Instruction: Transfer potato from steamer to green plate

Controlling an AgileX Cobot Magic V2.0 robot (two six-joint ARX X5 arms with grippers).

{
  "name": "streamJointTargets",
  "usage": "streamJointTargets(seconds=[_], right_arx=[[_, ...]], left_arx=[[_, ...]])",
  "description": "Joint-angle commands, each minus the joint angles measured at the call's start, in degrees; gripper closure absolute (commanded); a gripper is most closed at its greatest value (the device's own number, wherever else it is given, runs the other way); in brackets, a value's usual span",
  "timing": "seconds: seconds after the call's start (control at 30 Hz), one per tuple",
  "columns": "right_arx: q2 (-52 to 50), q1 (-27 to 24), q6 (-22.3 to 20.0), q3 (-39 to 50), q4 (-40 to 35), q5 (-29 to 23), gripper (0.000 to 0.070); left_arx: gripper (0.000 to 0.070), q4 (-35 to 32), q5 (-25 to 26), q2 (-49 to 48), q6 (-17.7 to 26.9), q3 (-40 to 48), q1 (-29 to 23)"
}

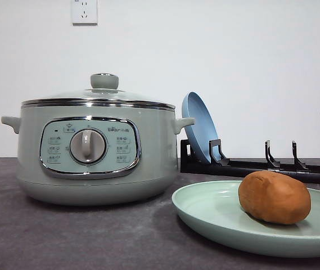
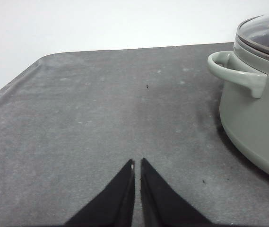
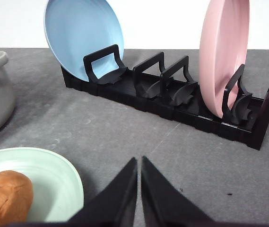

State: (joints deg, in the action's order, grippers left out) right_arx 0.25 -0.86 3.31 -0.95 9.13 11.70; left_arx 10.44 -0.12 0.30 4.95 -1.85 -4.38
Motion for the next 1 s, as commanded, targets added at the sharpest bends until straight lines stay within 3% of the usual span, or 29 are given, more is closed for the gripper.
streamJointTargets(seconds=[0.0, 0.97], right_arx=[[0.0, 0.0, 0.7, 0.3, -0.1, -0.1, 0.07], [0.0, 0.0, 0.7, 0.3, -0.1, -0.1, 0.07]], left_arx=[[0.0685, 0.4, -0.1, -0.1, -0.5, 1.2, -0.2], [0.0685, 0.4, -0.1, -0.1, -0.5, 1.2, -0.2]])
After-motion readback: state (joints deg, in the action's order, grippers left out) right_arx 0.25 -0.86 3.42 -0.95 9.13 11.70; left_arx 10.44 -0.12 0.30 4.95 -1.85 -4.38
